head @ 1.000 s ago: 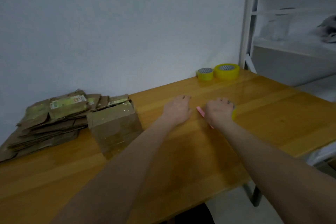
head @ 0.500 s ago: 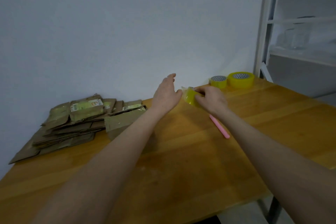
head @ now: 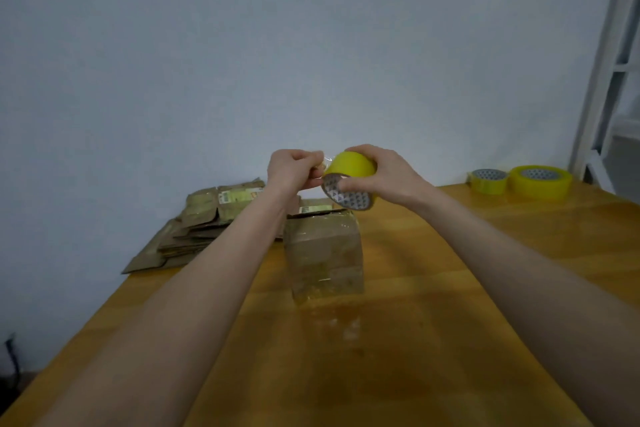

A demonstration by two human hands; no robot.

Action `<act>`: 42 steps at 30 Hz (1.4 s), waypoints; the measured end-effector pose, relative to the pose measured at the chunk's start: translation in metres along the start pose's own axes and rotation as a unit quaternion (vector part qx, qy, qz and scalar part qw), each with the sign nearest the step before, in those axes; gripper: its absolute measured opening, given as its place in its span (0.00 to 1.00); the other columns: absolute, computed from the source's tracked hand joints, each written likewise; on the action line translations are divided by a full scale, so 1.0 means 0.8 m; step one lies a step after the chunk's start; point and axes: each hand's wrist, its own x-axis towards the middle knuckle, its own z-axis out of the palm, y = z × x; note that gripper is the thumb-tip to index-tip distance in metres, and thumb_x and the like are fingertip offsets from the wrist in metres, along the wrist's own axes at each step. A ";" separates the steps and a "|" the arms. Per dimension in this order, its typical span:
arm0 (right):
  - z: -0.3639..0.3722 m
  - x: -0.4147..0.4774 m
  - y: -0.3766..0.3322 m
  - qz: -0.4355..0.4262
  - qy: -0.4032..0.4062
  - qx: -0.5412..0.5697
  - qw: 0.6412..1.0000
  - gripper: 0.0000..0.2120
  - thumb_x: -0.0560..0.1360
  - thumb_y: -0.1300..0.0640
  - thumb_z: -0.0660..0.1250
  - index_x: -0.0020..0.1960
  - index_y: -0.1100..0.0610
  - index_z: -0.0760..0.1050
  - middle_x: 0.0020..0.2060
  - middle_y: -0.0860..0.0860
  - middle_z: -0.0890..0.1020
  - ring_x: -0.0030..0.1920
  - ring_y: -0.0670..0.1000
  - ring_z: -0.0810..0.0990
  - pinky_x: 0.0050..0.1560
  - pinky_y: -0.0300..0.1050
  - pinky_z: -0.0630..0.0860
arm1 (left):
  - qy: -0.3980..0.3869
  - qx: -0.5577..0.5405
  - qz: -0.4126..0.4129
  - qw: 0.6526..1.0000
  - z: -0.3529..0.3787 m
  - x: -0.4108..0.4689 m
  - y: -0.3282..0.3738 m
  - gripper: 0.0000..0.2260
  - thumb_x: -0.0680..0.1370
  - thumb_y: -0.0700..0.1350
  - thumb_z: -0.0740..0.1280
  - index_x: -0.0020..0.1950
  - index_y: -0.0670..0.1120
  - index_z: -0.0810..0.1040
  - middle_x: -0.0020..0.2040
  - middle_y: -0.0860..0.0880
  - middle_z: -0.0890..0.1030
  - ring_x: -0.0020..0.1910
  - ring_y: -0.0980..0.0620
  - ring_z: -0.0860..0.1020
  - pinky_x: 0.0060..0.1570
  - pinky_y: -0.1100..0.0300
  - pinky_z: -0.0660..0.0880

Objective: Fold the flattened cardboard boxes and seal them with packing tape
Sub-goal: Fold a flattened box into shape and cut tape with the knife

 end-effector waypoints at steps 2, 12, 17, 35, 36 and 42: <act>0.008 0.004 0.002 0.009 -0.010 -0.008 1.000 0.30 0.66 0.51 0.77 0.65 0.52 0.71 0.57 0.49 0.76 0.56 0.50 0.75 0.56 0.48 0.75 | 0.002 -0.010 -0.009 1.000 -0.010 0.001 -0.002 0.08 0.77 0.40 0.69 0.38 0.41 0.78 0.32 0.46 0.78 0.27 0.56 0.76 0.30 0.66 0.76; 0.005 0.044 -0.014 0.004 -0.004 0.006 1.000 0.24 0.64 0.44 0.77 0.56 0.53 0.79 0.51 0.49 0.81 0.53 0.50 0.78 0.52 0.45 0.76 | 0.042 -0.043 -0.052 0.997 -0.041 0.002 -0.015 0.08 0.78 0.40 0.68 0.40 0.38 0.77 0.33 0.46 0.76 0.25 0.58 0.74 0.31 0.64 0.79; 0.000 0.050 0.004 0.010 -0.018 -0.012 1.000 0.23 0.66 0.44 0.76 0.57 0.52 0.80 0.55 0.48 0.79 0.56 0.50 0.75 0.50 0.41 0.72 | 0.086 -0.046 -0.089 0.991 -0.084 0.004 -0.032 0.06 0.78 0.40 0.68 0.44 0.38 0.78 0.35 0.47 0.77 0.26 0.58 0.76 0.31 0.64 0.79; 0.037 0.060 0.023 -0.014 -0.101 -0.136 0.985 0.23 0.67 0.42 0.74 0.59 0.48 0.76 0.53 0.47 0.74 0.54 0.50 0.72 0.49 0.42 0.68 | 0.085 -0.100 -0.203 0.970 -0.090 -0.023 -0.121 0.05 0.79 0.39 0.65 0.50 0.37 0.77 0.35 0.47 0.73 0.31 0.56 0.71 0.30 0.62 0.80; 0.037 0.060 0.024 -0.014 -0.104 -0.137 0.985 0.23 0.67 0.41 0.74 0.59 0.48 0.76 0.53 0.47 0.75 0.54 0.50 0.72 0.49 0.42 0.68 | 0.079 -0.100 -0.210 0.969 -0.088 -0.025 -0.126 0.06 0.79 0.39 0.65 0.50 0.36 0.77 0.35 0.47 0.73 0.31 0.56 0.71 0.30 0.62 0.80; 0.043 0.055 0.029 -0.019 -0.095 -0.120 0.988 0.25 0.65 0.41 0.74 0.60 0.45 0.77 0.57 0.48 0.77 0.59 0.51 0.73 0.55 0.45 0.72 | 0.056 -0.109 -0.243 0.962 -0.078 -0.039 -0.148 0.06 0.78 0.39 0.66 0.43 0.38 0.77 0.33 0.48 0.73 0.29 0.57 0.72 0.29 0.64 0.79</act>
